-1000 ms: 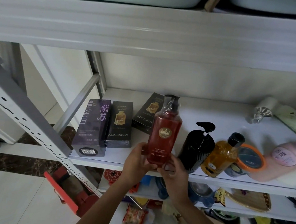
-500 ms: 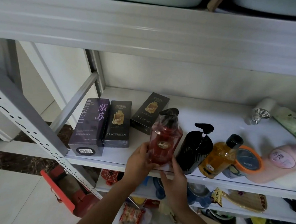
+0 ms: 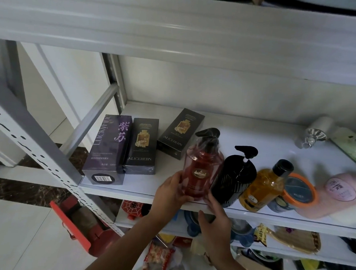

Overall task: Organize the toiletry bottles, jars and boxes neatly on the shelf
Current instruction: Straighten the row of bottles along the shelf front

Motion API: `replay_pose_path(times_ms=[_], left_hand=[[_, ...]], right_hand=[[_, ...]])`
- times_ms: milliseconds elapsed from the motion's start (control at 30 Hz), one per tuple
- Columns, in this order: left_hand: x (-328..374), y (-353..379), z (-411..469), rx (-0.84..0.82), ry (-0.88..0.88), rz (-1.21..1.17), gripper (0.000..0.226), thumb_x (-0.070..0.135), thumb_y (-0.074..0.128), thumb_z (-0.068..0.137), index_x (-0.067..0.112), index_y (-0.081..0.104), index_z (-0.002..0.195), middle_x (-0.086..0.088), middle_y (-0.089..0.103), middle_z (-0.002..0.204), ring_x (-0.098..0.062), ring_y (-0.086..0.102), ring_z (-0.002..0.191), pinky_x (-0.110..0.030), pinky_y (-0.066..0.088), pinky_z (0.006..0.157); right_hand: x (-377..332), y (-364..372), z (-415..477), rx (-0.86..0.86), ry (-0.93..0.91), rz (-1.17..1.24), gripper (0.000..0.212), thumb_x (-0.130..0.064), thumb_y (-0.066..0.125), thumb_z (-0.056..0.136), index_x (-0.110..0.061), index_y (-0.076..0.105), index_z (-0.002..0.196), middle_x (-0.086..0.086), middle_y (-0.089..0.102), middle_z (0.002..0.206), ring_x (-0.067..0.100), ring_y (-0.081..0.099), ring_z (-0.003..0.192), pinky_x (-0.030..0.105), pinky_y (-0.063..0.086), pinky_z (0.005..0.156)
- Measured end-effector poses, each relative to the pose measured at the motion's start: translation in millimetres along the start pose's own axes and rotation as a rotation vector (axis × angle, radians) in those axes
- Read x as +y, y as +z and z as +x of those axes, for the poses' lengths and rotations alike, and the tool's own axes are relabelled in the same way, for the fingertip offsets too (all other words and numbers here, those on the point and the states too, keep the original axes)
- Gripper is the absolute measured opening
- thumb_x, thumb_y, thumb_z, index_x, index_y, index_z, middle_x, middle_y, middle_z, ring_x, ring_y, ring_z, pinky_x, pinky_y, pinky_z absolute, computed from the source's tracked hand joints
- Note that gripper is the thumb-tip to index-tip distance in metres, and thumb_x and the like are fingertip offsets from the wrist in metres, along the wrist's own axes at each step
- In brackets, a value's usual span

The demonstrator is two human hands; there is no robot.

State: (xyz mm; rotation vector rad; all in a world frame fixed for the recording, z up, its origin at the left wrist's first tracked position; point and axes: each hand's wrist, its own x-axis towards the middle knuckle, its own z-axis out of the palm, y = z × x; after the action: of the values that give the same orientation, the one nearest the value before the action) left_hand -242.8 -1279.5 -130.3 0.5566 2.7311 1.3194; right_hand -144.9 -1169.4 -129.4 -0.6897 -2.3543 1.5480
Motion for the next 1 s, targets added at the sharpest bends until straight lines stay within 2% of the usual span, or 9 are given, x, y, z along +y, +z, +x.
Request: replay_pose_path(times_ms=[233,333,533,600,667,733,833,900,1000], left_hand=[[4,1,-5,0.014,0.004,0.008,0.061,0.028,0.077,0.071,0.013,0.049,0.122,-0.004,0.065,0.105,-0.021,0.061,0.094,-0.038,0.052,0.08],[8,1,-7,0.022,0.007,0.0,0.06,0.032,0.076,0.073,0.013,0.048,0.123,-0.004,0.065,0.104,-0.019,0.062,0.093,-0.039,0.053,0.08],[13,0,-13,-0.008,-0.071,-0.037,0.06,0.025,0.074,0.076,0.016,0.045,0.128,-0.002,0.063,0.116,-0.017,0.059,0.109,-0.036,0.05,0.09],[14,-3,-15,-0.027,-0.071,-0.035,0.058,0.025,0.072,0.079,0.017,0.045,0.129,0.002,0.062,0.119,-0.011,0.057,0.11,-0.026,0.048,0.093],[15,-5,-19,-0.016,-0.062,-0.01,0.056,0.023,0.07,0.083,0.016,0.045,0.132,0.008,0.058,0.12,-0.001,0.053,0.106,-0.006,0.041,0.089],[12,-6,-27,0.054,-0.091,-0.006,0.052,0.02,0.067,0.087,0.017,0.046,0.135,0.011,0.055,0.121,0.002,0.051,0.107,-0.001,0.037,0.086],[5,-13,-43,0.323,-0.294,-0.131,0.038,0.017,0.063,0.09,0.02,0.055,0.127,0.006,0.062,0.118,-0.005,0.06,0.104,-0.02,0.05,0.089],[3,-27,-51,0.538,-0.394,-0.1,0.024,0.015,0.058,0.092,0.017,0.061,0.116,0.003,0.065,0.108,-0.007,0.062,0.091,-0.028,0.054,0.081],[1,-55,-54,0.741,-0.481,-0.074,0.016,0.014,0.052,0.096,0.01,0.063,0.107,0.001,0.065,0.099,-0.002,0.058,0.076,-0.009,0.046,0.064]], right_hand=[[1,-8,2,-0.011,0.009,-0.002,0.054,0.001,0.059,0.085,-0.022,0.051,0.133,-0.006,0.062,0.118,0.007,0.053,0.106,0.029,0.044,0.099],[3,-11,6,-0.049,-0.004,-0.007,0.052,-0.001,0.059,0.085,-0.019,0.051,0.133,-0.001,0.06,0.124,0.011,0.054,0.112,0.037,0.045,0.102],[8,-19,8,-0.177,0.023,0.012,0.058,0.0,0.055,0.086,-0.024,0.046,0.137,0.0,0.055,0.133,0.014,0.05,0.122,0.041,0.043,0.105],[7,-21,8,-0.192,0.02,0.019,0.061,0.003,0.057,0.084,-0.027,0.046,0.137,0.0,0.055,0.134,0.015,0.05,0.123,0.042,0.043,0.105],[5,-23,8,-0.215,0.029,0.048,0.062,0.005,0.056,0.084,-0.025,0.046,0.137,-0.001,0.054,0.134,0.015,0.049,0.124,0.041,0.041,0.106],[4,-26,6,-0.231,0.036,0.092,0.06,0.005,0.056,0.083,-0.023,0.049,0.136,-0.003,0.056,0.131,0.013,0.049,0.122,0.04,0.041,0.106],[2,-29,2,-0.201,-0.007,0.16,0.046,0.006,0.057,0.083,-0.022,0.059,0.12,-0.002,0.061,0.119,0.011,0.055,0.112,0.033,0.047,0.097],[0,-29,-1,-0.223,-0.04,0.178,0.037,0.007,0.057,0.084,-0.024,0.061,0.104,0.0,0.064,0.109,0.012,0.059,0.103,0.017,0.048,0.084],[-5,-21,-5,-0.356,-0.085,0.156,0.04,0.005,0.058,0.084,-0.035,0.06,0.093,-0.008,0.066,0.1,0.004,0.061,0.097,0.012,0.048,0.079]])
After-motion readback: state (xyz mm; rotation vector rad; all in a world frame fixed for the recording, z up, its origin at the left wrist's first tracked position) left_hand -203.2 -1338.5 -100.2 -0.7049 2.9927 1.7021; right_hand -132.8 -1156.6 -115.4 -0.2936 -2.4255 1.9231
